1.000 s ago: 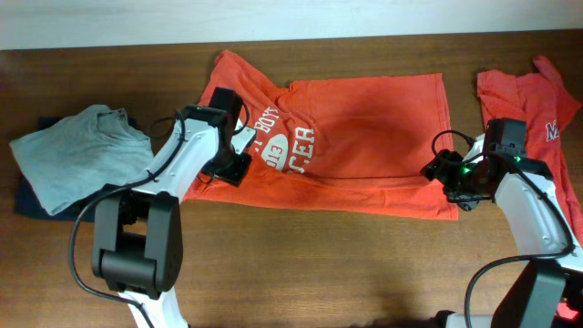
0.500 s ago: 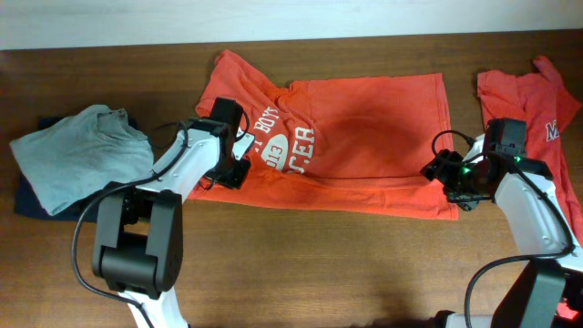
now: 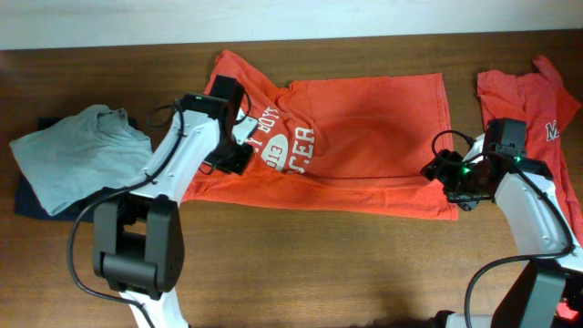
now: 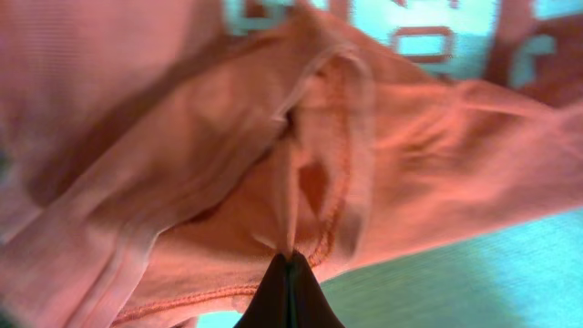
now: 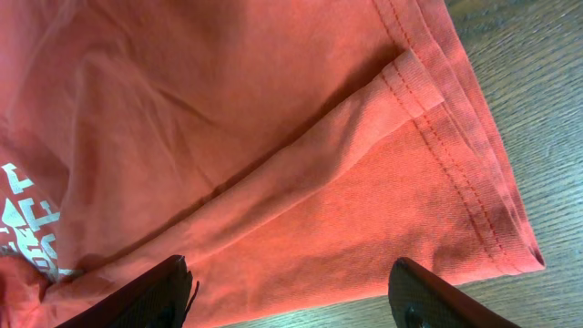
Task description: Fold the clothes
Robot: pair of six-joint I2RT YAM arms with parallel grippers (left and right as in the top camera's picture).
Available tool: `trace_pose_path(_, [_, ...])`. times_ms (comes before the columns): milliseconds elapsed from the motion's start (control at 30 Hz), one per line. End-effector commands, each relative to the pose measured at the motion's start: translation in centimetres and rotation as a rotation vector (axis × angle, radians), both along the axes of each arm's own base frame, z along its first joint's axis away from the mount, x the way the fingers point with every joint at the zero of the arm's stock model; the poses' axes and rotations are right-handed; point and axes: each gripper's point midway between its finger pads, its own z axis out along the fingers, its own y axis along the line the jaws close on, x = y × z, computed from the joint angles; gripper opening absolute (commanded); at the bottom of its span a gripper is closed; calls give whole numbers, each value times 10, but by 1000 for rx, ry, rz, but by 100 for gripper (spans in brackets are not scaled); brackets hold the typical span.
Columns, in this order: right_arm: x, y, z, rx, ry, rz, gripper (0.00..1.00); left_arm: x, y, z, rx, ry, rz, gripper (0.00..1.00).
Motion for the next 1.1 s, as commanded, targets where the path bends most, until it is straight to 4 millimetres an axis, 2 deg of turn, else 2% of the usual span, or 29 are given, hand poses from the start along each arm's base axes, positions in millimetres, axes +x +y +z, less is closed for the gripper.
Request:
trace_pose_path(0, [4,2,2,-2,-11,17,75,-9,-30,4,-77,23,-43,1])
trace_pose_path(167, [4,-1,1,-16,-7,12,75,-22,-53,3,-74,38,-109,2])
trace_pose_path(300, [4,-1,1,-19,-6,11,75,-29,-72,3,-75,32,-159,8])
trace_pose_path(433, [4,-1,1,-19,-6,12,75,-28,-76,3,-77,20,-170,40])
trace_pose_path(500, [4,-1,1,-19,-6,12,75,-27,-75,3,-70,16,-169,43])
trace_pose_path(567, [4,-1,1,-19,-6,12,75,-25,-70,3,-40,8,-167,42])
trace_pose_path(667, [4,-1,1,-19,-6,12,75,-27,-47,2,76,14,-150,23])
trace_pose_path(700, [4,-1,1,-19,-6,12,75,-29,-37,3,117,21,-127,23])
trace_pose_path(733, [4,-1,1,-19,-6,12,75,-32,-28,3,150,36,-106,24])
trace_pose_path(833, [4,-1,1,-19,-6,12,75,-39,-13,3,172,84,-78,36])
trace_pose_path(1000, [4,-1,1,-19,-6,12,75,-43,6,-12,186,109,-39,38])
trace_pose_path(1067, [4,-1,1,-21,-7,15,75,-40,10,-21,180,96,-24,42])
